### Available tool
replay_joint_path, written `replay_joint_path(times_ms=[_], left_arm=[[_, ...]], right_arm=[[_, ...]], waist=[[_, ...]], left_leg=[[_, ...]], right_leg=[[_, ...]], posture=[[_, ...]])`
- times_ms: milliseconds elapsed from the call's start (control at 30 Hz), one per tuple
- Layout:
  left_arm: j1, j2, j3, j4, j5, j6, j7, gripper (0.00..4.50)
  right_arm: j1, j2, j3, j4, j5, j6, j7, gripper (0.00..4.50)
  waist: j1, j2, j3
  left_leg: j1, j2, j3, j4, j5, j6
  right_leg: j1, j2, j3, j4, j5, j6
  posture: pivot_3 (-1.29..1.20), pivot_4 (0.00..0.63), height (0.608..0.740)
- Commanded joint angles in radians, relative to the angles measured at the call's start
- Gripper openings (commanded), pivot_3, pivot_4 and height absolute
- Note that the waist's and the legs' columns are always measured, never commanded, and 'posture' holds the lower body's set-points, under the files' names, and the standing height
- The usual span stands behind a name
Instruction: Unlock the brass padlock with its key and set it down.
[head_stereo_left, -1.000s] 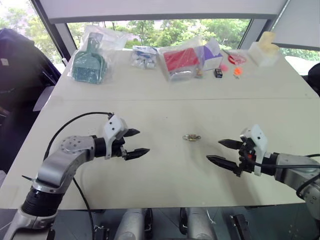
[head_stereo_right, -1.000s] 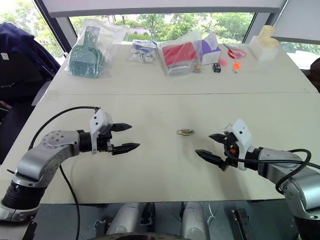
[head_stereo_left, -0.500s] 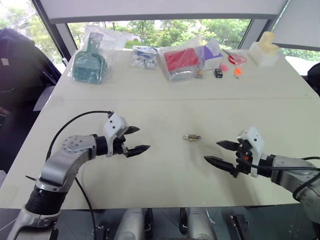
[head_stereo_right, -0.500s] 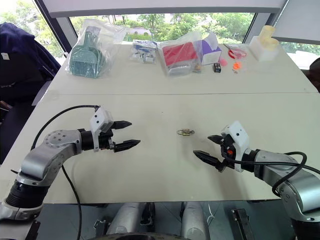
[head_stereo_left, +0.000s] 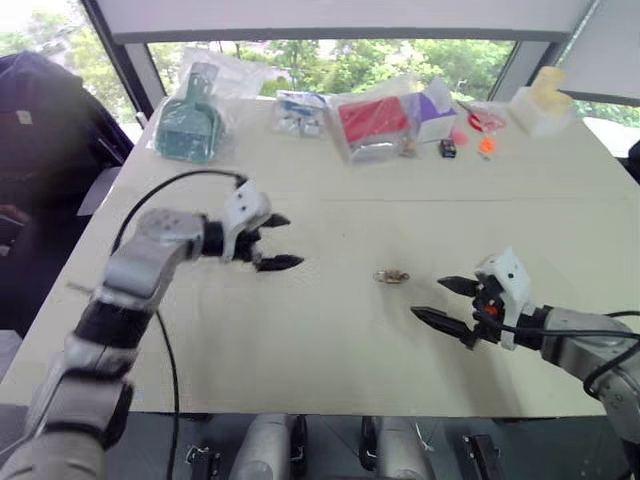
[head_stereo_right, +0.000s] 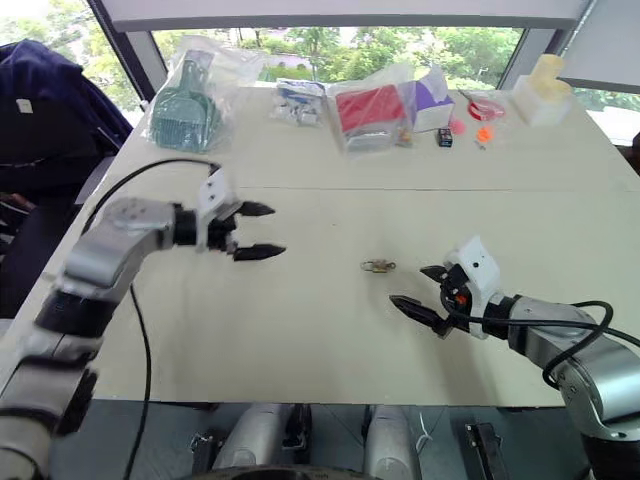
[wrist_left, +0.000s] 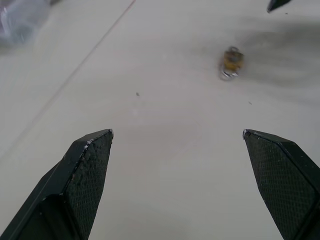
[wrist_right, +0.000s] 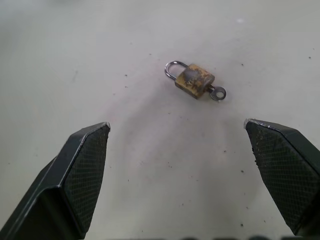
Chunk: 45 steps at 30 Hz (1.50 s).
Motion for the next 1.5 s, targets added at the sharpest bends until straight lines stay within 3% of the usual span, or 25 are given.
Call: replay_joint_path(times_ms=[33, 167, 267, 467, 633, 1000, 1133, 1333, 1367, 1500], left_arm=[[-0.151, -0.116, -0.092, 0.188, 0.079, -0.119, -0.067, 4.34], [-0.298, -0.279, -0.195, 0.417, 0.175, -0.172, -0.119, 4.34], [-0.377, -0.41, -0.216, 0.587, 0.234, -0.169, -0.059, 4.34], [-0.436, -0.548, -0.237, 0.772, 0.322, -0.213, -0.035, 4.34], [-0.434, -0.607, -0.249, 0.828, 0.392, -0.204, 0.004, 4.34], [-0.326, -0.631, -0.274, 0.764, 0.476, -0.218, 0.024, 4.34], [-0.293, -0.629, -0.28, 0.738, 0.48, -0.196, 0.019, 3.23], [-0.251, -0.61, -0.288, 0.689, 0.49, -0.171, 0.014, 0.98], [-0.248, -0.603, -0.288, 0.677, 0.492, -0.168, 0.011, 0.76], [-0.234, -0.523, -0.284, 0.6, 0.503, -0.261, -0.009, 0.76]], right_arm=[[0.039, 0.015, -0.073, -0.057, 0.017, -0.001, -0.028, 4.46], [0.098, 0.058, -0.112, -0.11, 0.014, -0.001, -0.082, 4.46], [0.14, 0.095, -0.136, -0.161, 0.019, 0.002, -0.126, 4.46], [0.197, 0.148, -0.158, -0.213, 0.01, -0.005, -0.191, 4.46], [0.193, 0.164, -0.142, -0.209, -0.003, -0.016, -0.214, 4.46], [0.154, 0.159, -0.095, -0.188, -0.008, -0.018, -0.223, 4.46], [0.14, 0.154, -0.091, -0.178, -0.009, -0.017, -0.219, 4.5], [0.129, 0.155, -0.078, -0.173, -0.012, -0.016, -0.219, 4.5], [0.127, 0.155, -0.077, -0.171, -0.011, -0.015, -0.218, 4.5], [0.095, 0.172, -0.064, -0.158, 0.001, -0.004, -0.232, 4.5]], waist=[[0.001, -0.001, 0.0], [-0.007, -0.001, 0.001], [-0.009, -0.002, 0.001], [-0.011, -0.002, 0.001], [-0.01, -0.002, 0.001], [-0.007, -0.002, 0.001], [-0.007, -0.002, 0.0], [-0.007, -0.003, -0.001], [-0.007, -0.003, -0.001], [-0.014, -0.003, -0.001]], left_leg=[[0.0, 0.0, 0.0, 0.0, 0.0, 0.001], [0.0, 0.0, 0.001, 0.001, -0.003, 0.005], [0.0, 0.0, 0.0, 0.001, -0.003, 0.005], [0.0, 0.001, 0.0, 0.001, -0.003, 0.005], [-0.001, 0.001, 0.0, 0.001, -0.003, 0.006], [0.0, 0.001, -0.001, 0.001, -0.003, 0.006], [0.001, 0.001, -0.001, 0.002, -0.003, 0.006], [0.002, 0.001, -0.002, 0.003, -0.003, 0.006], [0.002, 0.001, -0.002, 0.003, -0.003, 0.006], [0.002, 0.001, -0.002, 0.003, -0.003, 0.006]], right_leg=[[0.0, 0.0, 0.0, -0.001, 0.0, 0.0], [0.001, 0.0, 0.0, -0.002, 0.0, 0.0], [0.0, 0.0, 0.0, -0.001, 0.0, 0.0], [-0.001, 0.0, 0.0, 0.0, 0.0, 0.001], [-0.001, 0.0, 0.0, 0.0, 0.0, 0.001], [0.0, 0.0, 0.0, -0.001, 0.0, 0.0], [0.002, -0.001, 0.0, -0.001, 0.0, 0.0], [0.004, -0.001, 0.0, -0.001, 0.0, 0.0], [0.004, -0.001, 0.0, -0.001, 0.0, 0.0], [0.003, -0.001, 0.0, -0.001, 0.0, 0.0]], posture=[[0.0, 0.15, 0.735], [0.0, 0.15, 0.735], [0.0, 0.15, 0.735], [0.0, 0.15, 0.735], [0.0, 0.15, 0.735], [0.0, 0.15, 0.735], [0.0, 0.15, 0.735], [0.0, 0.15, 0.735], [0.0, 0.15, 0.735], [0.0, 0.15, 0.735]])
